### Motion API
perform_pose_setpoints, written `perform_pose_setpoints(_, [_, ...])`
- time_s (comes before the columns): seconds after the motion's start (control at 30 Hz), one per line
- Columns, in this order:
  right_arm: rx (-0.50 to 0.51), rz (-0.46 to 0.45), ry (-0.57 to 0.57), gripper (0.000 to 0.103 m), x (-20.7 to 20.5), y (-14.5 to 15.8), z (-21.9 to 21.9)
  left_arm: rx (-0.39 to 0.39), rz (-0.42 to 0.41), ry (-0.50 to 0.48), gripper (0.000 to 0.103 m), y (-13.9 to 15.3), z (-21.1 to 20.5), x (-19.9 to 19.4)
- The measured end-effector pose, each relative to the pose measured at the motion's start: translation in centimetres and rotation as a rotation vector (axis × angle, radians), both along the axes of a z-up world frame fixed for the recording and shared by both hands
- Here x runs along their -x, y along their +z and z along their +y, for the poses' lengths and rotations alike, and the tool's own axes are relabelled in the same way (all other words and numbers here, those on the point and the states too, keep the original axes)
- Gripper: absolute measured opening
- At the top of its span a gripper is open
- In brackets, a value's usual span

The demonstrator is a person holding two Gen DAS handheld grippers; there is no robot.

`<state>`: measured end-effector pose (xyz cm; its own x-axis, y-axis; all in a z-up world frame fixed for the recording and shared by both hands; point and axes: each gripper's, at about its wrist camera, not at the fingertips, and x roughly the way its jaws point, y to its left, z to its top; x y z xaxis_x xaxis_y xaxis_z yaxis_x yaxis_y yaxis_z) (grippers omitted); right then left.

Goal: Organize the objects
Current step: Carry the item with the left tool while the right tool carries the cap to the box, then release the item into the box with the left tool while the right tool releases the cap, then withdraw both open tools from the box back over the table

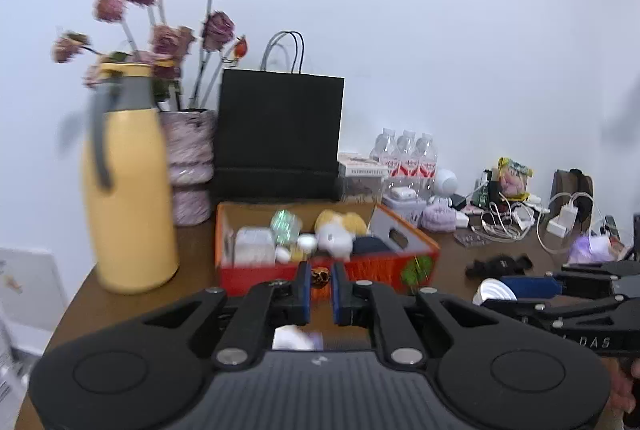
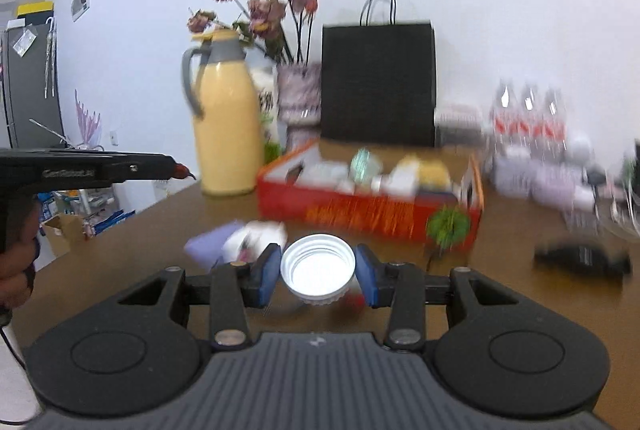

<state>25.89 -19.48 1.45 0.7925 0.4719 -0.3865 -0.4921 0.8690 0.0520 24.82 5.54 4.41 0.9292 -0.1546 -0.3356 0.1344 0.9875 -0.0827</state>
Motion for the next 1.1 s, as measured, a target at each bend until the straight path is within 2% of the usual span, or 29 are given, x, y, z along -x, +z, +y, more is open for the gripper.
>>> perform_pose_setpoints(0.13, [0.005, 0.027, -0.002, 0.041, -9.4, 1.7, 0.8, 0.052, 0.094, -0.014, 0.009, 0.0, 2.0, -10.7])
perform_pose_setpoints(0.3, [0.002, 0.183, -0.028, 0.041, -21.8, 0.1, 3.0, 0.033, 0.22, 0.032, 0.009, -3.4, 3.1, -21.7])
perform_pose_setpoints(0.33, [0.003, 0.209, -0.038, 0.042, -23.5, -0.6, 3.4, 0.041, 0.248, 0.038, 0.011, -4.3, 3.5, -23.1])
perform_pose_setpoints(0.4, [0.024, 0.275, -0.066, 0.046, -26.5, -2.3, 4.3, 0.031, 0.332, 0.044, 0.026, -6.1, 4.4, -26.3])
perform_pose_setpoints(0.43, [0.057, 0.283, -0.077, 0.057, -27.3, -3.2, 4.9, 0.027, 0.365, 0.073, 0.029, -7.0, 4.8, -27.3])
perform_pose_setpoints(0.47, [0.093, 0.276, -0.083, 0.065, -27.9, -4.0, 5.4, 0.02, 0.379, 0.095, 0.028, -7.7, 5.1, -27.9])
perform_pose_setpoints(0.5, [0.141, 0.271, -0.098, 0.068, -28.3, -5.1, 6.0, -0.02, 0.338, 0.1, 0.033, -7.9, 5.1, -28.0])
perform_pose_setpoints(0.57, [0.19, 0.292, -0.089, 0.067, -29.0, -6.7, 6.5, -0.076, 0.325, 0.096, 0.035, -8.3, 4.9, -28.1])
perform_pose_setpoints(0.6, [0.157, 0.293, -0.082, 0.069, -29.2, -7.2, 6.2, -0.09, 0.316, 0.085, 0.041, -8.4, 4.7, -28.0])
perform_pose_setpoints(0.67, [0.124, 0.279, -0.089, 0.069, -29.4, -7.9, 5.4, -0.149, 0.308, 0.08, 0.047, -8.7, 3.9, -27.8])
perform_pose_setpoints(0.77, [0.176, 0.256, -0.127, 0.07, -30.0, -8.3, 5.2, -0.301, 0.326, 0.085, 0.056, -9.4, 1.7, -27.3])
perform_pose_setpoints(0.8, [0.184, 0.26, -0.125, 0.07, -30.2, -8.3, 5.1, -0.321, 0.33, 0.084, 0.057, -9.6, 1.2, -27.3])
perform_pose_setpoints(0.9, [0.209, 0.25, -0.132, 0.07, -30.4, -8.5, 4.7, -0.323, 0.374, 0.102, 0.057, -9.4, 0.8, -27.2])
perform_pose_setpoints(1.03, [0.248, 0.255, -0.139, 0.069, -30.0, -8.3, 4.6, -0.326, 0.386, 0.082, 0.056, -9.3, 0.5, -26.6])
perform_pose_setpoints(1.1, [0.254, 0.267, -0.144, 0.069, -29.3, -7.9, 4.6, -0.295, 0.406, 0.069, 0.058, -8.8, 0.8, -26.0])
